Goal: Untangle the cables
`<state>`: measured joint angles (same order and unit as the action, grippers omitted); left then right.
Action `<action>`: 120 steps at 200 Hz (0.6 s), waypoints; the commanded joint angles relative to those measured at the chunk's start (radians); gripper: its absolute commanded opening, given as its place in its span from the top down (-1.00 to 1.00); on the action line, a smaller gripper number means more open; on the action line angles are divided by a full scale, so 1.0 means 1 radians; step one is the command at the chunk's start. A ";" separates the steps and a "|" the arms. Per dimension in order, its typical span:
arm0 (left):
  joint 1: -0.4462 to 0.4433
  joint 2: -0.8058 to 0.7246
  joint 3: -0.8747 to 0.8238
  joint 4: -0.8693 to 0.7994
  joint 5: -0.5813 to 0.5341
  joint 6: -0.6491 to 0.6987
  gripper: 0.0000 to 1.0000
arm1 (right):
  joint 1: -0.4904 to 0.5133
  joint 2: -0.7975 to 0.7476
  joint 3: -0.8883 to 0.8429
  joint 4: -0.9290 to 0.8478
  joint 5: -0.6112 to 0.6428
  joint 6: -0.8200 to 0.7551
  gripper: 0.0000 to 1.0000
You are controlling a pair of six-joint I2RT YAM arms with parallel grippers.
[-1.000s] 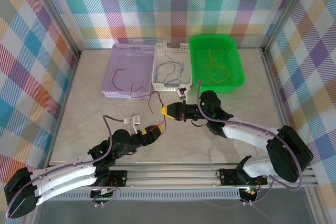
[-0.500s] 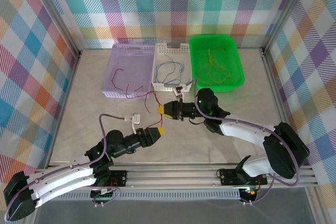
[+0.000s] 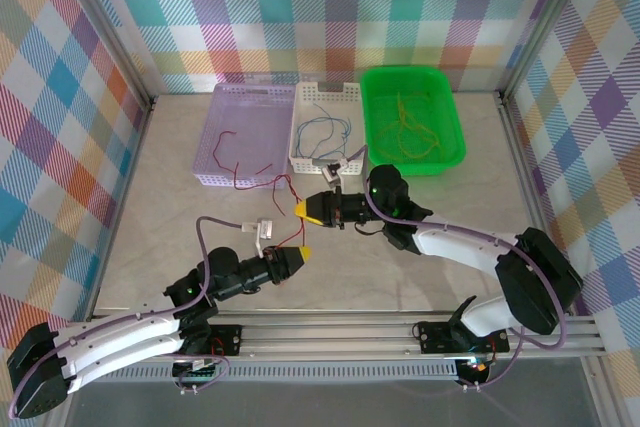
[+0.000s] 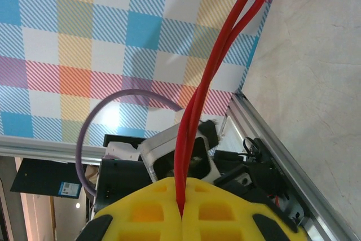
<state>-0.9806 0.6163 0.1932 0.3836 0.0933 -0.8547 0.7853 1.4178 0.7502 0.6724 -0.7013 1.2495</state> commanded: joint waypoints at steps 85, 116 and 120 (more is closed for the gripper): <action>-0.006 -0.124 -0.049 -0.122 -0.072 -0.032 1.00 | -0.026 0.012 0.004 -0.195 0.049 -0.143 1.00; -0.006 -0.095 -0.054 -0.204 -0.078 -0.057 1.00 | -0.054 0.017 -0.012 -0.274 0.084 -0.223 0.79; -0.006 -0.092 -0.054 -0.212 -0.078 -0.060 1.00 | -0.054 0.020 -0.012 -0.282 0.089 -0.232 0.79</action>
<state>-0.9806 0.5091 0.1524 0.2501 0.0360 -0.8860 0.7483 1.4307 0.7483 0.4797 -0.6514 1.1240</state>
